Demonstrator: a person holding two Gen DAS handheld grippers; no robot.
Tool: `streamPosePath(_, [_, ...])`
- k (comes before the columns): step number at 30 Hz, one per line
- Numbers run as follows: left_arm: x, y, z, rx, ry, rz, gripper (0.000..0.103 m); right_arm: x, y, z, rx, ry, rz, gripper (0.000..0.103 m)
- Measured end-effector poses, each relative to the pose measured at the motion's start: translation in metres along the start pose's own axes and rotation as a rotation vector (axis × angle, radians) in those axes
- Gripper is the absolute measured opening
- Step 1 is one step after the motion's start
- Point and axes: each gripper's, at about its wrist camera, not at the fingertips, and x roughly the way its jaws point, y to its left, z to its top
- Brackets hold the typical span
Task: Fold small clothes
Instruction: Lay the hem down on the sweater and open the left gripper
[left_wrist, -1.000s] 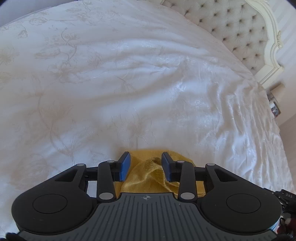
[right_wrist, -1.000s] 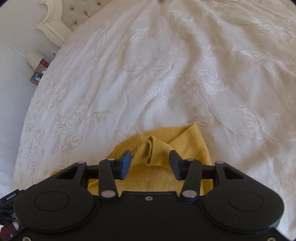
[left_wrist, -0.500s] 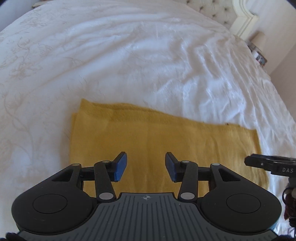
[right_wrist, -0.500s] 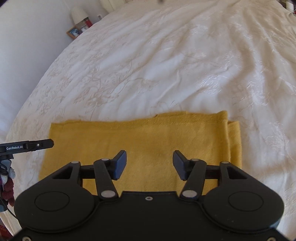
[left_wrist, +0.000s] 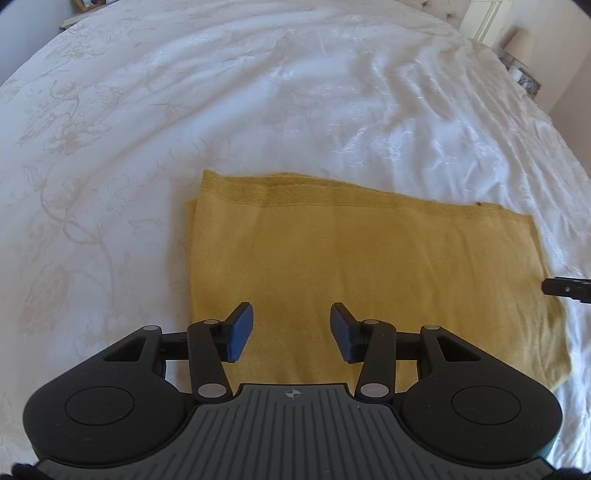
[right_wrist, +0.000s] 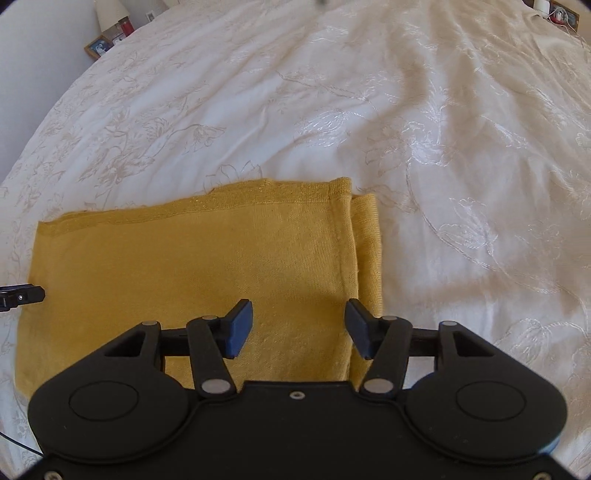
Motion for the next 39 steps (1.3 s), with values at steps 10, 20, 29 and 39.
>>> streamPosePath(10, [-0.006,-0.093,-0.056,0.069,0.066,-0.140,0.047,-0.016,0.062,-0.056,-0.094,0.059,0.105,0.065])
streamPosePath(20, [0.014,-0.077,-0.086,0.071,0.134,-0.035,0.047,-0.008,0.033,-0.084,-0.088,0.133,-0.051,0.066])
streamPosePath(29, [0.007,-0.071,-0.093,0.021,0.123,-0.009,0.047,-0.022,0.012,-0.088,0.002,0.115,-0.044,0.066])
streamPosePath(39, [0.001,-0.058,-0.118,-0.087,0.165,-0.001,0.054,-0.048,-0.024,-0.085,0.178,0.032,0.088,0.089])
